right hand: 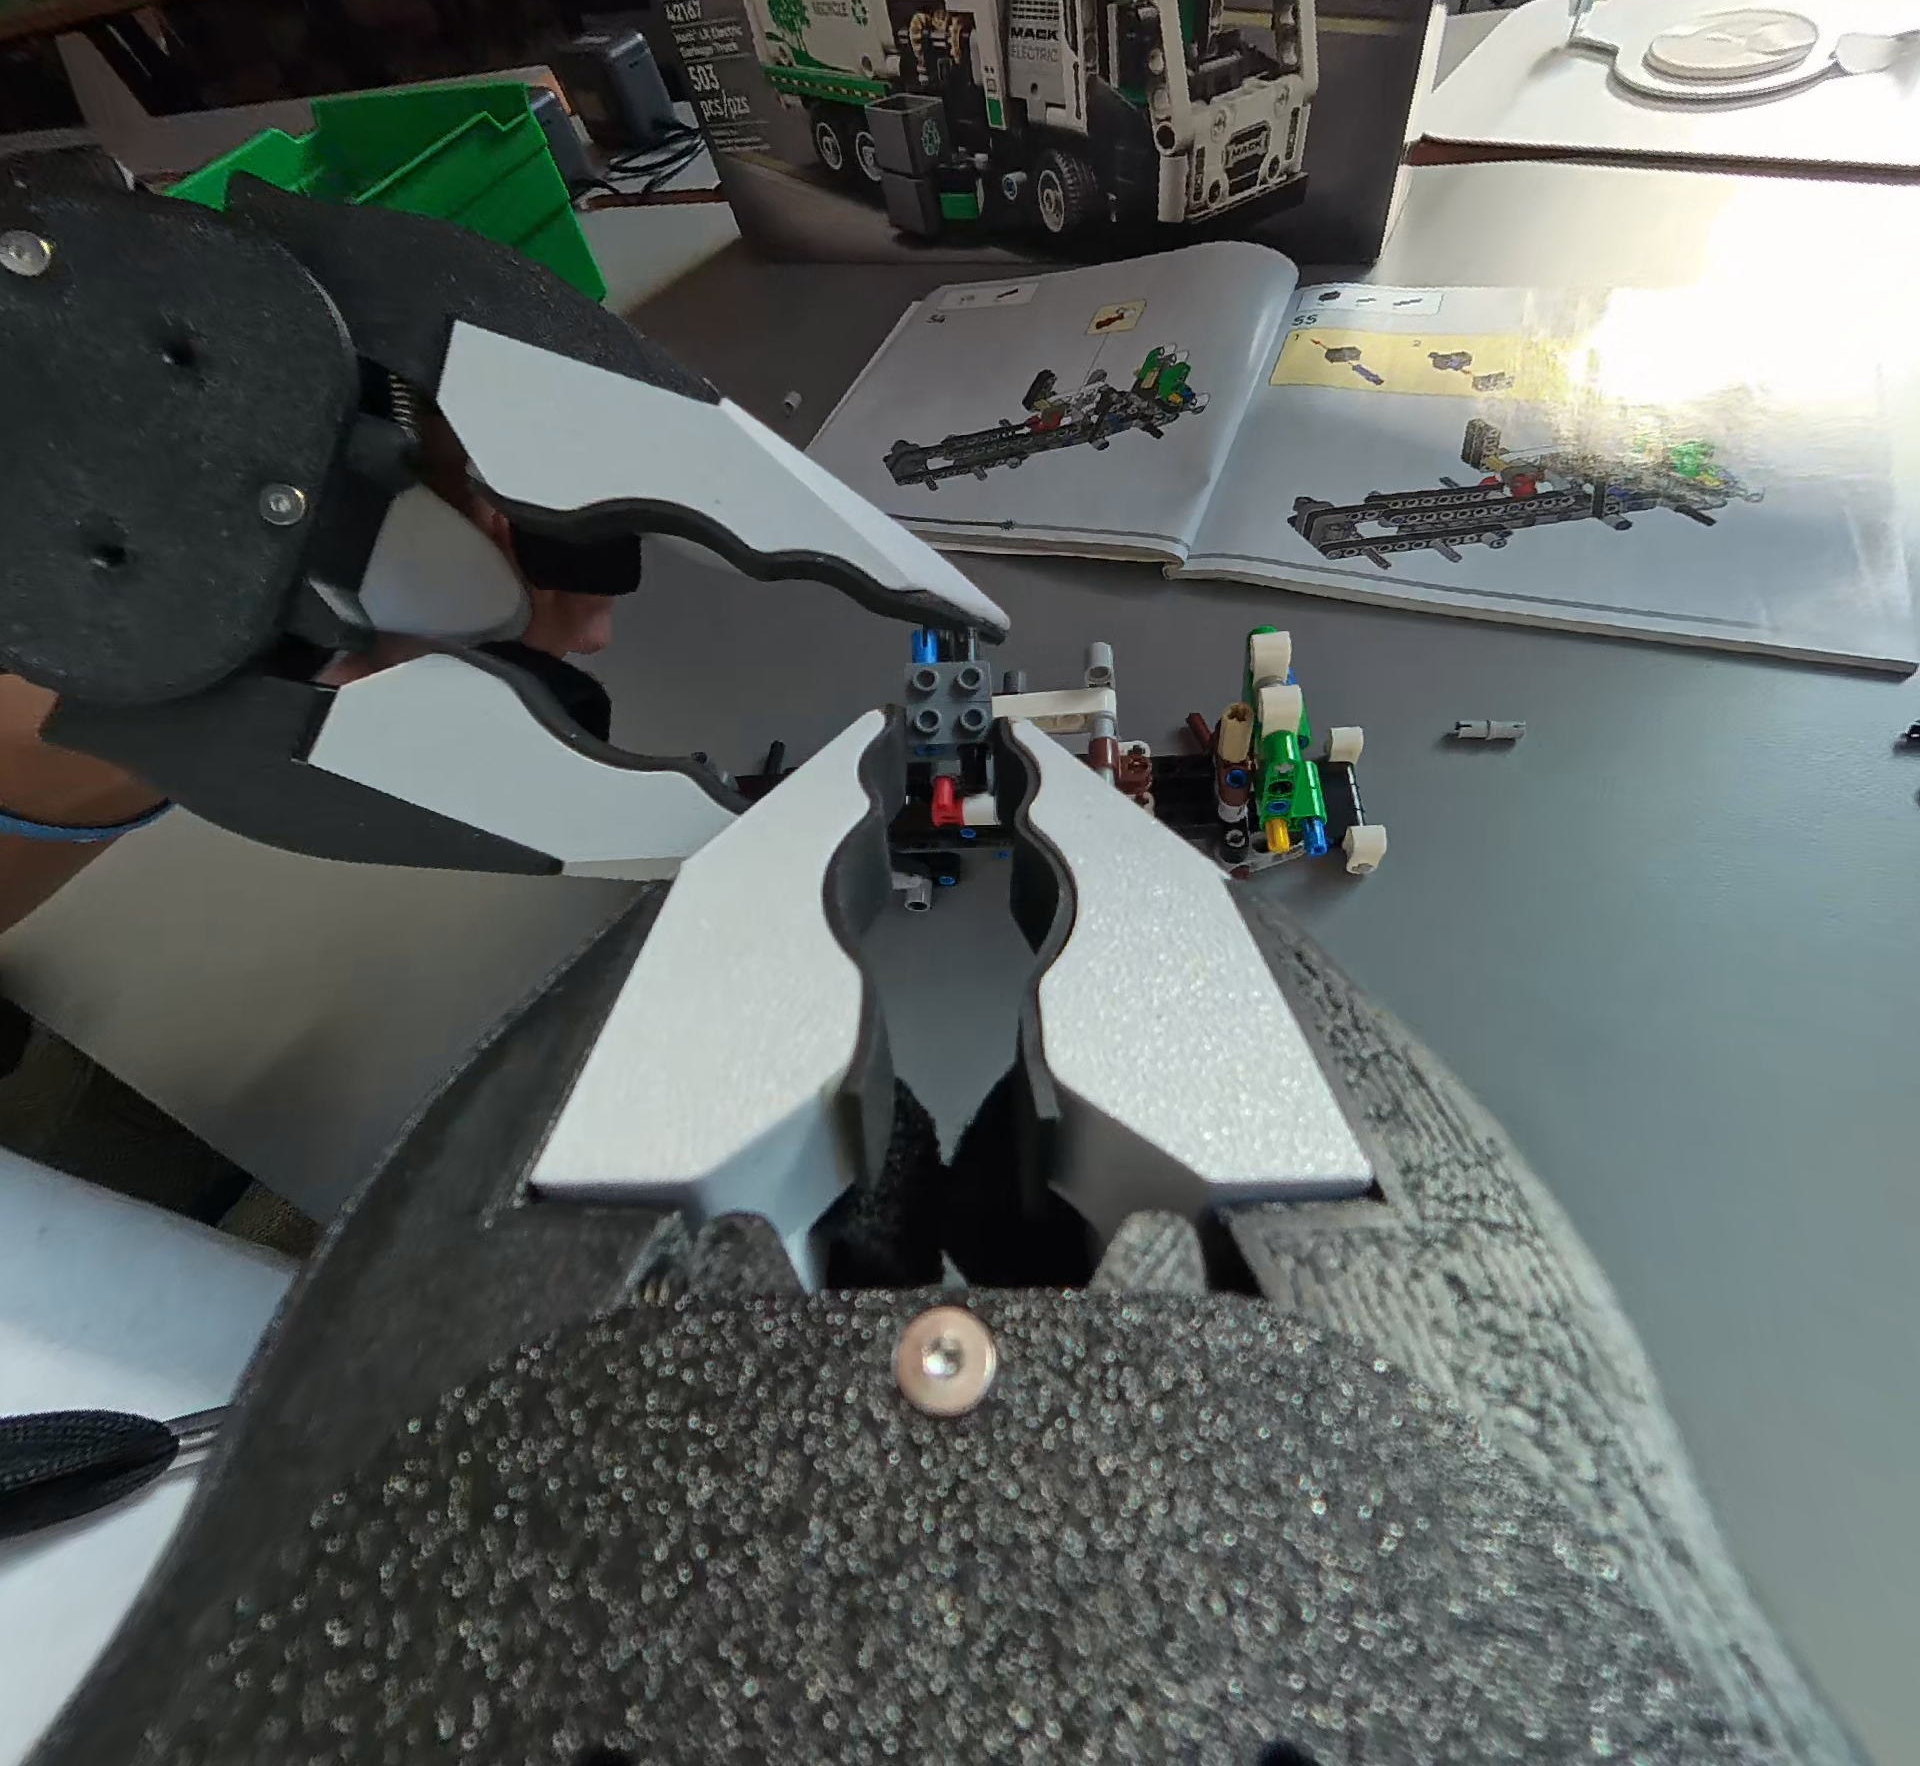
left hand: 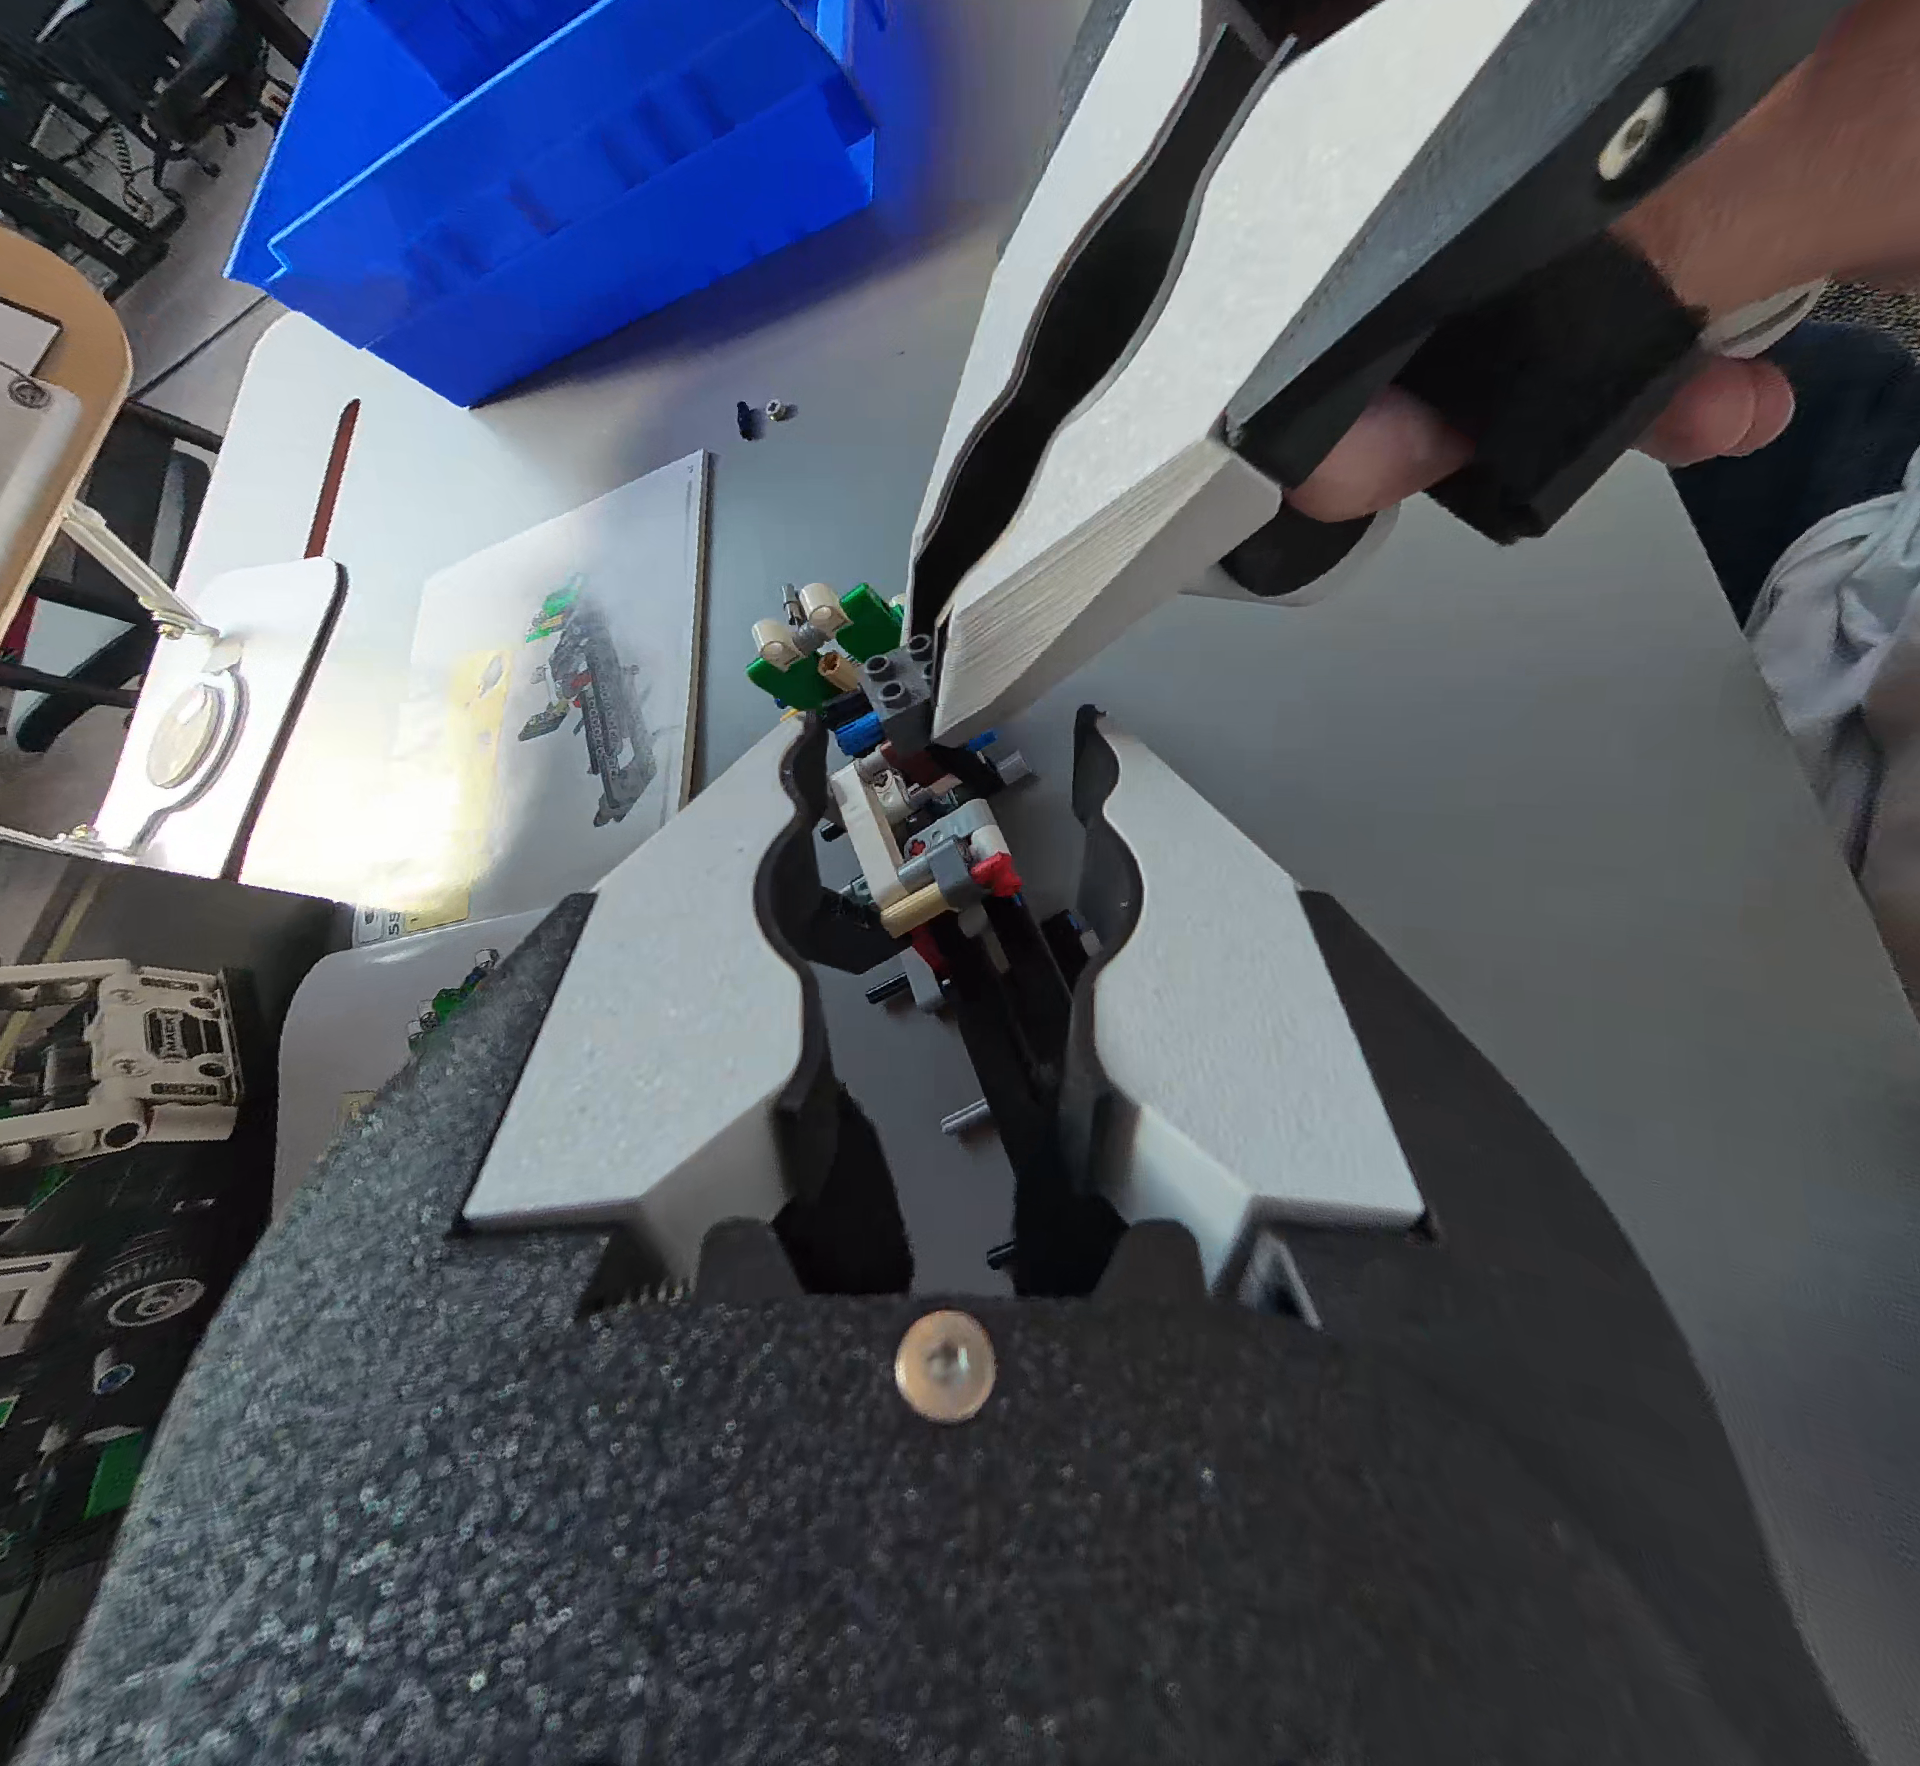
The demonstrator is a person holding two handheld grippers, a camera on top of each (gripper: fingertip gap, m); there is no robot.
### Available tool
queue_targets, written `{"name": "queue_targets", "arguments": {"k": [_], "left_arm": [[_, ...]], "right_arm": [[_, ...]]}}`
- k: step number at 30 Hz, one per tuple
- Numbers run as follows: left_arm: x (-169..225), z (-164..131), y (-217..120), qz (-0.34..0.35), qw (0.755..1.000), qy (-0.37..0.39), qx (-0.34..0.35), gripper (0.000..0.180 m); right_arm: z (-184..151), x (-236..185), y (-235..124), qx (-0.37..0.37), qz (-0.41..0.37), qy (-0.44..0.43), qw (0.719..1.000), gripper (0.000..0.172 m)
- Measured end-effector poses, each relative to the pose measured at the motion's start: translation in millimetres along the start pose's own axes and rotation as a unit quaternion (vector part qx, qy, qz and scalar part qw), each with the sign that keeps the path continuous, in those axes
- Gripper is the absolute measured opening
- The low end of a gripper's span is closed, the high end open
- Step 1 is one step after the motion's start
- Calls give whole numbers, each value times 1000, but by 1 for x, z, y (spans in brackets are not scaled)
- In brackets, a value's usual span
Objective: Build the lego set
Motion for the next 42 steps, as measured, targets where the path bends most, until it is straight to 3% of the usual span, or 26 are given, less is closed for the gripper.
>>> {"name": "queue_targets", "arguments": {"k": [1, 5, 8, 11, 20, 27, 31, 36, 42], "left_arm": [[1, 2, 1, 5, 1000, -4, 1, 42], [4, 8, 0, 19, 1000, -5, 4, 34], [7, 8, 2, 36, 998, 46, -5, 25], [12, 7, 5, 42, 994, 97, -10, 25], [12, 7, 5, 58, 992, 113, -5, 25], [7, 9, -1, 69, 995, 58, 32, 25], [4, 18, -8, 59, 994, -35, 85, 25], [2, 24, -9, 26, 981, -145, 127, 25], [5, 23, -6, 33, 980, -153, 126, 25]], "right_arm": [[0, -2, -2, 4, 4, -1, 1000, 15], [-4, -3, -8, 7, 7, -10, 1000, 15], [-5, -3, -11, -12, 19, -16, 1000, 15], [-2, -2, -16, -15, 29, -20, 999, 15], [-9, 0, -19, -36, 36, -19, 999, 15], [-6, -5, -21, 30, 141, 90, 985, 23], [-2, -5, -26, 102, 174, 102, 974, 16], [6, -6, -33, 171, 163, 84, 968, 11], [1, -2, -33, 166, 126, 52, 977, 4]]}}
Point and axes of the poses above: each gripper's, where its closed fingertips meet, y out along the fingers, z out of its top, x = y × z across the jaws, the point moved 3 cm from there along -y, back along the fingers, and after that the axes turned 6 degrees about z, right-handed, at the moved point
